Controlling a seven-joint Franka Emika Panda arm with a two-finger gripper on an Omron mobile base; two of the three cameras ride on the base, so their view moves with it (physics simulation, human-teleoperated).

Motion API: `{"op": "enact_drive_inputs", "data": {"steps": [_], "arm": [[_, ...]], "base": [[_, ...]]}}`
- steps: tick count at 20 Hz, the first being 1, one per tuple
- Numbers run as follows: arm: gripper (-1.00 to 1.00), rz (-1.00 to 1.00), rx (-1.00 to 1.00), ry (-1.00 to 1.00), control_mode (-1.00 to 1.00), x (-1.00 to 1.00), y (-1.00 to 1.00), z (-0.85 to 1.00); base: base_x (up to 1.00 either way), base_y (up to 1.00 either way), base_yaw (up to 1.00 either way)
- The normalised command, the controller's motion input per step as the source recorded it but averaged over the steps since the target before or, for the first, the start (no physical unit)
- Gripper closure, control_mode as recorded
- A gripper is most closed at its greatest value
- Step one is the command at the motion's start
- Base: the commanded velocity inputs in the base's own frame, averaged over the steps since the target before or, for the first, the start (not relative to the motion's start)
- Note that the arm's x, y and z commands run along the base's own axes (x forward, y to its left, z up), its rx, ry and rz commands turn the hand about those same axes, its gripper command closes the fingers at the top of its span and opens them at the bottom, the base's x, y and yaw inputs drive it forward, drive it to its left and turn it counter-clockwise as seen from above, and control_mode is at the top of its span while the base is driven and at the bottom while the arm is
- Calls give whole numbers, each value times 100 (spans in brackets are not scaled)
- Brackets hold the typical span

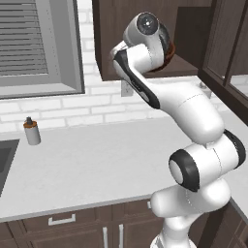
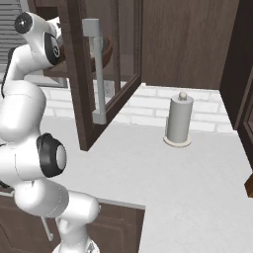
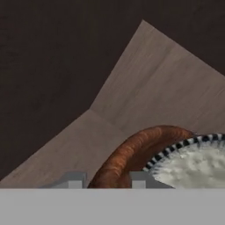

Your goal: Pick up the bowls on the counter and stack them on top of one another in the open cabinet. Place the smaller bowl on top of the larger bowl.

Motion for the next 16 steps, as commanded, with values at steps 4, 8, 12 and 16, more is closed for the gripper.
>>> {"op": "enact_drive_inputs", "data": {"steps": [4, 8, 12, 16], "arm": [[-100, 4, 0, -20, -100, 67, -10, -37], [-100, 3, 0, -29, -100, 24, -6, -15], [-100, 0, 0, -45, -100, -93, 0, -1], [-100, 0, 0, -60, -100, -100, -13, 4]], "base": [[0, 0, 0], [0, 0, 0], [0, 0, 0], [0, 0, 0]]}}
